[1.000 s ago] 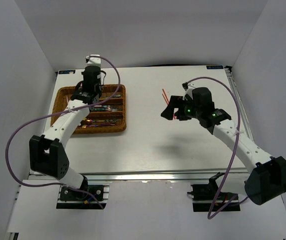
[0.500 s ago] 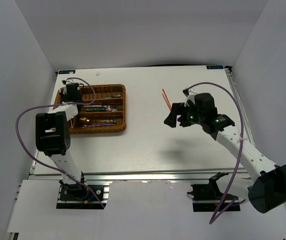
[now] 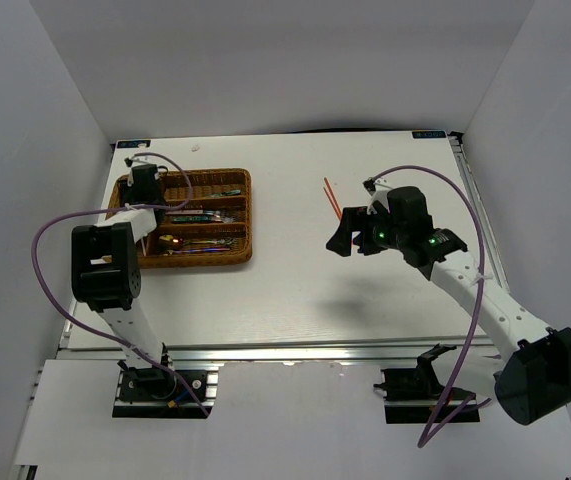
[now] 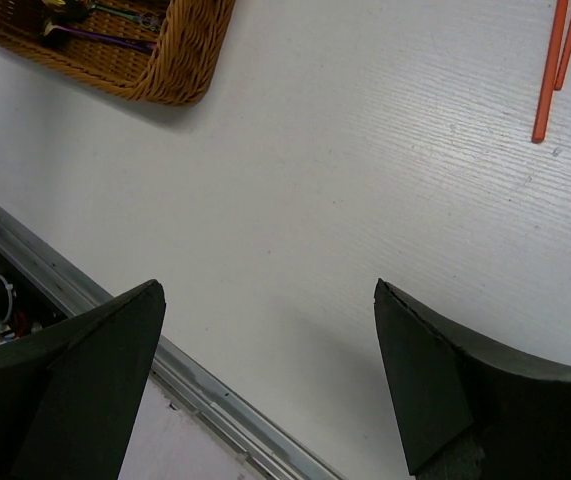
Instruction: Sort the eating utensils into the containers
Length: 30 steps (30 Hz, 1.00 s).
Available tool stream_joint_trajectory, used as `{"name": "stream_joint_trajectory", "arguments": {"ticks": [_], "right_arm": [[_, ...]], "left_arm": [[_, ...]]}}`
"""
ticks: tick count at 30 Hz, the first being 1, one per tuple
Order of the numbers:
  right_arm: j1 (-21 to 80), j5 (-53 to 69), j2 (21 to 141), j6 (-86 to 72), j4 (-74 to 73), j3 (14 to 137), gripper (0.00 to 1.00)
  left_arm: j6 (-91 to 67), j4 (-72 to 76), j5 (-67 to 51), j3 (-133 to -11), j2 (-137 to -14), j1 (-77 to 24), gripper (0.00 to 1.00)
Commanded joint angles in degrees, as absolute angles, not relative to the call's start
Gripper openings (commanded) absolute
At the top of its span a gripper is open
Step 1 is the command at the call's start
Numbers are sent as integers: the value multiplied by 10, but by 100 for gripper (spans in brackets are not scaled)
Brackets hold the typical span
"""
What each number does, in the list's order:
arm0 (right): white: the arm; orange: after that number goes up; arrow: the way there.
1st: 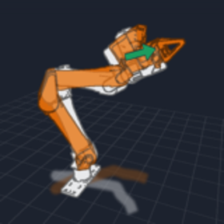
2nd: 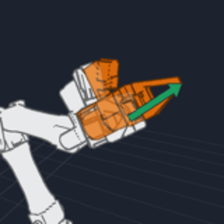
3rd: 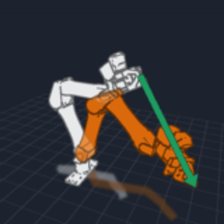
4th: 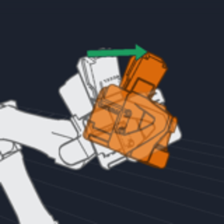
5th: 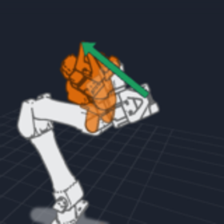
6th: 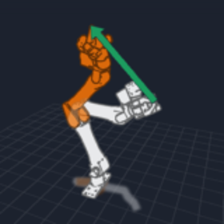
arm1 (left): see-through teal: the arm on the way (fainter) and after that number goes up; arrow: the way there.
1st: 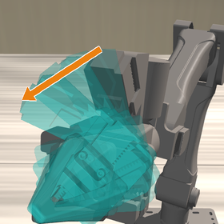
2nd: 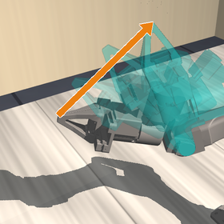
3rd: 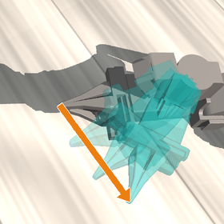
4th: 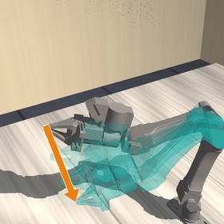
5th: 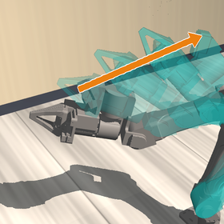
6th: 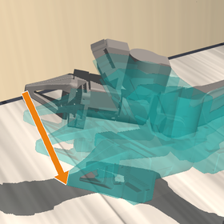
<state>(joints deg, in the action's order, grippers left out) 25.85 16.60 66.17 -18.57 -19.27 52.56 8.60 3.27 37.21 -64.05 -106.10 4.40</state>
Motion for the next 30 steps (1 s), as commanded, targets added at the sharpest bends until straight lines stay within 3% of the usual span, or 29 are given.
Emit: {"name": "stream_joint_trajectory", "arguments": {"ticks": [1,2,4,8,9,14,17,18,19,23,30], "right_arm": [[256,156,668,-175,-181,545,89],[256,155,672,-175,-181,548,89],[256,143,691,-173,-179,555,89],[257,95,750,-161,-185,577,89],[257,78,779,-154,-189,583,89],[259,-17,870,-120,-202,649,85],[259,-22,935,-98,-205,698,68],[260,-22,968,-95,-207,712,54],[260,-31,987,-91,-208,725,51],[260,-85,1069,-89,-252,813,46],[260,-102,1151,-98,-294,861,37]], "left_arm": [[61,37,365,-632,-1035,47,50],[58,35,370,-635,-1029,47,56],[51,26,370,-637,-1006,47,57],[-12,-51,389,-672,-946,47,76],[-47,-74,386,-682,-932,47,98],[-190,-268,358,-720,-830,47,98],[-246,-315,295,-684,-755,47,98],[-246,-308,249,-628,-729,47,98],[-242,-294,223,-592,-702,47,98],[-217,-214,122,-437,-565,46,98],[-216,-211,80,-421,-502,41,98]]}}
